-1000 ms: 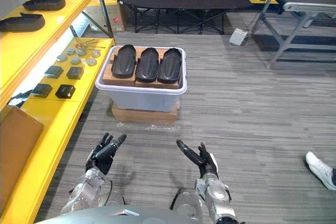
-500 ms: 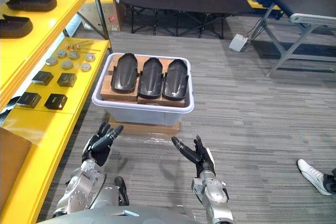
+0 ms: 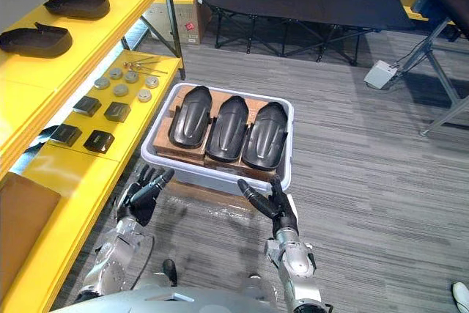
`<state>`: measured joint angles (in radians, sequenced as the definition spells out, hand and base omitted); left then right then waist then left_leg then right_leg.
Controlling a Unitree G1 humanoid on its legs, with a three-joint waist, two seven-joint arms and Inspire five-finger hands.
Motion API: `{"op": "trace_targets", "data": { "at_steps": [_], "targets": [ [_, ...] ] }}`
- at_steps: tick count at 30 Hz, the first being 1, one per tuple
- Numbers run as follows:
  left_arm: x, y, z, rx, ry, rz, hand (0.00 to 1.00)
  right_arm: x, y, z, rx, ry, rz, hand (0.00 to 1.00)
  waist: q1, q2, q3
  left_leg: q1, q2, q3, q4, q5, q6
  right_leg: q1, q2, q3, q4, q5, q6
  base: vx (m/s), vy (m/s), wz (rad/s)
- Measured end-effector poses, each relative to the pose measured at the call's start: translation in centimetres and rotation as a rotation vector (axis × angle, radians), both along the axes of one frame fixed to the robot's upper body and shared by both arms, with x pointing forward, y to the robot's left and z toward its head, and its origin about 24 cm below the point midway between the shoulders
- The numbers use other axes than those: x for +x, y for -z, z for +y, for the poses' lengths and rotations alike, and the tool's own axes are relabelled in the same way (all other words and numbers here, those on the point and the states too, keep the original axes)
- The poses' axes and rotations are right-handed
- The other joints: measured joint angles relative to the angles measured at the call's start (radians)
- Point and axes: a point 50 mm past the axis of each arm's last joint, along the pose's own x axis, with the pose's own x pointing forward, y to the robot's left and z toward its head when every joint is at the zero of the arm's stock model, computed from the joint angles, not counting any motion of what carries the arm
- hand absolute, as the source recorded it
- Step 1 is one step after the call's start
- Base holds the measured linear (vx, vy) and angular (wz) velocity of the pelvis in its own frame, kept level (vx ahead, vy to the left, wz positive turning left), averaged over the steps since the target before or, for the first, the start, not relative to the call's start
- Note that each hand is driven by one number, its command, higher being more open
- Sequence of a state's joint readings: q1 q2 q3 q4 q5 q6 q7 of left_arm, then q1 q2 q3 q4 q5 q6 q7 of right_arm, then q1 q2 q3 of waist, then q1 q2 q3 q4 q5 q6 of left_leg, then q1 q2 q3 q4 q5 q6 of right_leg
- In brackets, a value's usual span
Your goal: Walk over and take three plastic housings, then place them on the shelf
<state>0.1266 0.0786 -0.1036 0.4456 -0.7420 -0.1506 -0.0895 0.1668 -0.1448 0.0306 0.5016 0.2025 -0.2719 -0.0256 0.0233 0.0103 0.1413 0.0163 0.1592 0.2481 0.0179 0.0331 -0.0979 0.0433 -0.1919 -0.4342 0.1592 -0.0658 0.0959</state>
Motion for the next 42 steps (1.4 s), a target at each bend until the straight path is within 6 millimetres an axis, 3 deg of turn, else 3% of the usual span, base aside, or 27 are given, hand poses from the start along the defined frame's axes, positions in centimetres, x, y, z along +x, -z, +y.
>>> {"op": "trace_targets", "data": {
  "at_steps": [5,6,13,16,20,23,25,27,30,31,33,35,36,37,38,39,42],
  "targets": [
    [-0.4,0.6,-1.1,-0.008,0.062,0.02,1.0,-0.2,-0.3,-0.1,0.002,0.028,-0.013,1.0,-0.002,-0.03,-0.002,0.012,-0.01,0.013,-0.019,0.0,0.0,0.02,0.001,0.002,-0.054,0.021,0.004,0.02,0.001,-0.04],
    [-1.4,1.1,-0.1,0.013,0.045,0.049,1.0,-0.9,-0.1,1.7,0.072,0.068,-0.002,1.0,-0.005,-0.022,-0.016,0.05,-0.027,0.034,-0.102,0.049,0.005,0.067,0.019,0.001,-0.178,0.091,0.012,0.0,0.0,0.0],
    [-1.5,0.9,0.1,0.02,0.031,0.047,1.0,-1.1,0.0,1.6,0.095,0.084,0.002,1.0,-0.011,-0.022,-0.016,0.052,-0.027,0.043,-0.103,0.049,0.005,0.066,0.019,0.006,-0.178,0.091,0.012,0.0,0.0,-0.02],
    [-1.7,0.0,1.0,0.036,-0.017,0.016,1.0,-2.0,0.4,1.1,0.135,0.114,0.023,1.0,-0.028,-0.021,-0.016,0.063,-0.027,0.067,-0.106,0.047,0.002,0.065,0.018,0.019,-0.178,0.091,0.011,0.0,0.006,-0.15],
    [-1.1,-3.3,2.7,0.097,-0.089,-0.111,1.0,-4.2,1.0,-0.8,0.147,0.221,0.078,1.0,-0.039,-0.009,-0.024,0.063,-0.03,0.104,-0.106,0.032,0.007,0.047,0.009,0.029,-0.166,0.087,0.008,0.01,0.026,-0.15],
    [-0.6,-5.5,3.3,0.113,-0.117,-0.204,1.0,-5.1,1.1,-2.3,0.168,0.324,0.101,1.0,-0.059,-0.006,-0.025,0.067,-0.05,0.134,-0.103,0.009,0.018,-0.009,-0.051,0.025,-0.037,0.032,0.003,0.04,0.093,-0.04],
    [0.0,-6.0,2.6,0.129,-0.073,-0.226,1.0,-5.2,0.8,-3.7,0.128,0.378,0.105,1.0,-0.062,-0.004,-0.022,0.084,-0.062,0.158,-0.099,-0.004,0.033,-0.094,-0.122,-0.006,0.194,0.008,-0.02,0.01,0.09,0.06],
    [0.0,-6.0,2.2,0.123,-0.042,-0.22,1.0,-5.1,0.4,-4.0,0.113,0.395,0.088,1.0,-0.062,-0.019,-0.016,0.121,-0.085,0.161,-0.085,-0.031,0.048,-0.149,-0.198,-0.003,0.381,0.028,-0.045,-0.02,0.103,-0.02],
    [0.1,-5.9,2.3,0.131,-0.026,-0.208,1.0,-4.3,-0.2,-3.6,0.128,0.383,0.048,1.0,-0.058,-0.022,-0.013,0.133,-0.073,0.164,-0.059,-0.058,0.066,-0.163,-0.208,0.002,0.396,0.069,-0.042,0.02,0.065,-0.15],
    [0.2,-6.0,2.2,0.134,-0.018,-0.208,1.0,-3.8,-0.5,-3.3,0.138,0.376,0.025,1.0,-0.057,-0.025,-0.007,0.127,-0.056,0.168,-0.042,-0.069,0.068,-0.169,-0.195,0.002,0.375,0.022,-0.056,0.05,0.028,-0.21],
    [0.5,-6.1,2.6,0.155,-0.01,-0.197,1.0,-3.0,-0.9,-3.2,0.13,0.361,0.003,1.0,-0.057,-0.024,0.003,0.125,-0.02,0.173,-0.007,-0.09,0.057,-0.173,-0.176,0.005,0.327,-0.001,-0.051,0.06,-0.005,-0.19],
    [0.6,-6.2,2.9,0.174,-0.005,-0.189,1.0,-2.6,-1.2,-3.3,0.125,0.358,-0.013,1.0,-0.056,-0.034,0.002,0.122,0.01,0.184,0.036,-0.116,0.031,-0.174,-0.158,0.008,0.233,0.03,-0.012,0.11,-0.093,-0.13],
    [0.6,-6.2,2.9,0.181,-0.006,-0.185,1.0,-2.6,-1.5,-3.3,0.124,0.356,-0.022,1.0,-0.057,-0.053,-0.001,0.117,0.016,0.182,0.071,-0.136,0.008,-0.154,-0.151,0.018,0.162,0.053,0.011,0.1,-0.141,0.0],
    [0.7,-6.2,2.9,0.186,-0.003,-0.184,1.0,-2.6,-1.5,-3.4,0.122,0.356,-0.025,1.0,-0.058,-0.067,-0.004,0.115,0.015,0.179,0.089,-0.147,-0.004,-0.142,-0.149,0.022,0.141,0.071,0.002,0.15,-0.24,0.18],
    [0.8,-6.3,3.0,0.2,-0.002,-0.181,1.0,-2.8,-1.6,-3.5,0.114,0.36,-0.025,1.0,-0.059,-0.098,-0.008,0.11,0.012,0.168,0.134,-0.174,-0.026,-0.1,-0.139,0.025,0.11,0.062,0.003,0.18,-0.268,0.22],
    [1.0,-5.8,1.8,0.163,-0.002,-0.155,1.0,-2.7,-2.1,-4.9,0.062,0.359,-0.03,1.0,-0.053,-0.053,-0.013,0.098,0.062,0.16,0.184,-0.203,-0.042,-0.078,-0.103,-0.008,0.109,0.04,-0.005,0.18,-0.263,0.21],
    [0.8,-5.5,0.1,0.109,-0.005,-0.137,1.0,-1.6,-3.6,-7.5,-0.044,0.356,-0.061,1.0,-0.052,0.044,-0.014,0.052,0.173,0.153,0.318,-0.215,-0.063,-0.045,-0.018,-0.033,0.068,0.01,-0.031,0.19,-0.17,0.05]
  ]
}}
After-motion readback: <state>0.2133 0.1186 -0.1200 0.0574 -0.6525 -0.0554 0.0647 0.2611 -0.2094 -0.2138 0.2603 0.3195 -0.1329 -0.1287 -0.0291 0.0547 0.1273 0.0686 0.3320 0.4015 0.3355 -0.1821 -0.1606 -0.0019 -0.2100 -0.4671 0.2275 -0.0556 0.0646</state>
